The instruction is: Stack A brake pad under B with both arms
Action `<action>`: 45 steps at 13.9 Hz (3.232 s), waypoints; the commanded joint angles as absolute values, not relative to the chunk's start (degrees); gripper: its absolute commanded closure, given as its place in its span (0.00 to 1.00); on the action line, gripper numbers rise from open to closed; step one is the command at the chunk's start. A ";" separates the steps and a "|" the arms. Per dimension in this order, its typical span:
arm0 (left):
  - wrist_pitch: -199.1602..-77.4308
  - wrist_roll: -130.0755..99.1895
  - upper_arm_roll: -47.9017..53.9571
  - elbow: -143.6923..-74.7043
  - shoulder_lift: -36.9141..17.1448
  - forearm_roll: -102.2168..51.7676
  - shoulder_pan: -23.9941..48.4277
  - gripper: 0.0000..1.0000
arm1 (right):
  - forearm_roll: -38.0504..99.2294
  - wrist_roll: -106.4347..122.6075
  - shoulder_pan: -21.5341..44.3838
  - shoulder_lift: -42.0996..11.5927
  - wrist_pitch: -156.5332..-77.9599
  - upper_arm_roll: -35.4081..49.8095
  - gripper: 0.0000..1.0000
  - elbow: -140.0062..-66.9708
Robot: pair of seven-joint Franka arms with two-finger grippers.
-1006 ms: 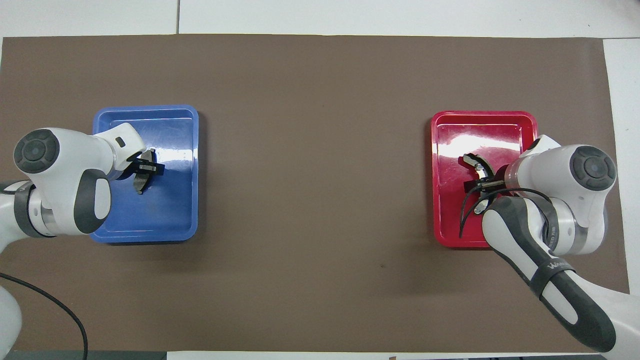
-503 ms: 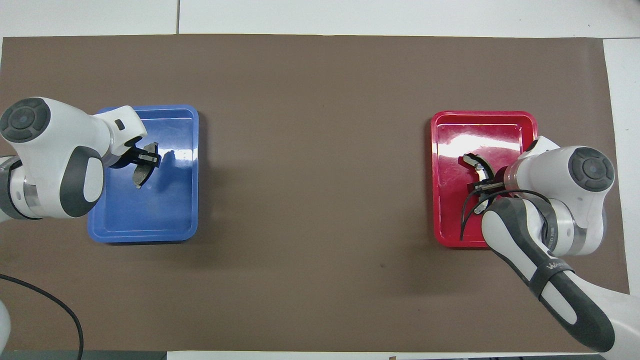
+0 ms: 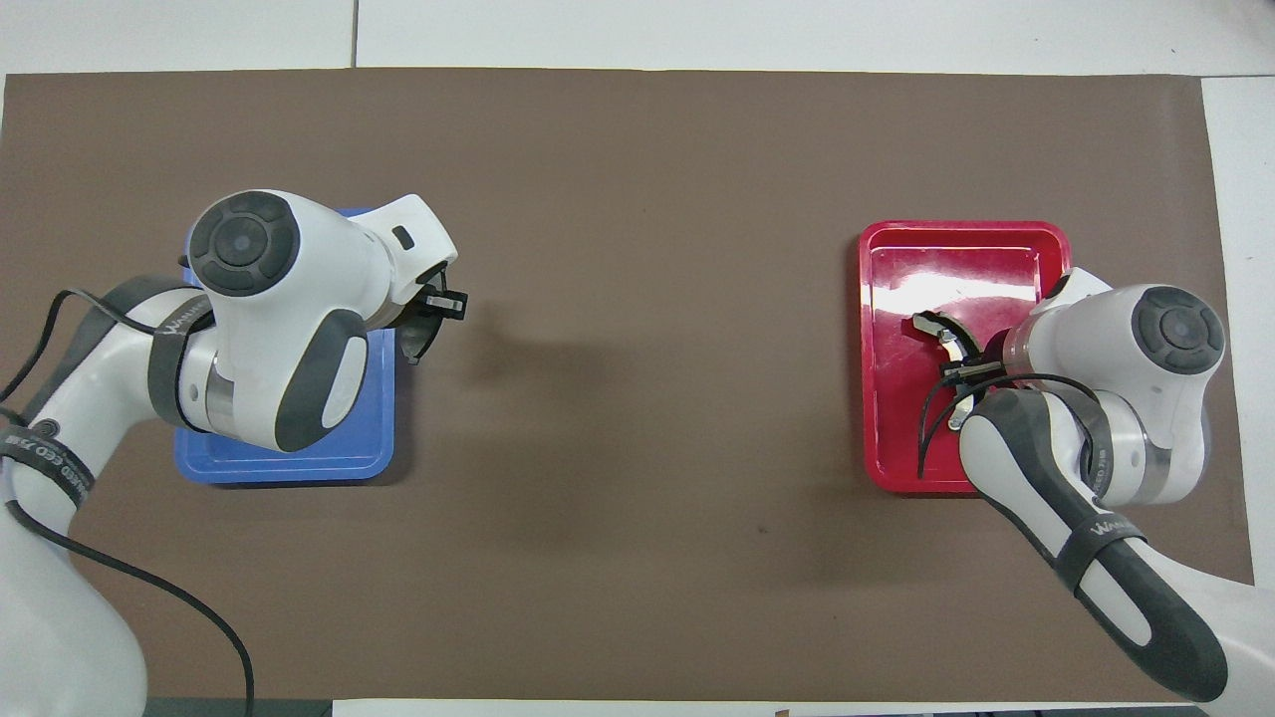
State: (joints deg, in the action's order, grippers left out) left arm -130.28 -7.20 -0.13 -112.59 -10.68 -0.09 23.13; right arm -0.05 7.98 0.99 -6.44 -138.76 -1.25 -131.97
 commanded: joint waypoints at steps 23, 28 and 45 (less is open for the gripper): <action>-141.95 -36.65 -1.23 -110.65 -21.36 -0.35 38.41 0.35 | 1.23 -14.41 0.88 -0.97 -113.82 8.70 1.00 -115.40; -134.24 -37.01 -1.75 -110.74 -16.02 -0.35 37.62 0.01 | 1.23 -20.29 3.76 -4.29 -115.75 12.74 1.00 -112.69; -94.77 20.30 -1.93 -98.72 -0.26 -0.09 0.54 0.01 | -4.39 -20.13 24.86 -32.51 -125.33 12.74 1.00 -89.39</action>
State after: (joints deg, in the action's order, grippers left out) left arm -99.42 18.33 -2.47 -101.91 -0.89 -0.05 2.21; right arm -3.56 -19.99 23.86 -30.63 -124.86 12.58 -91.42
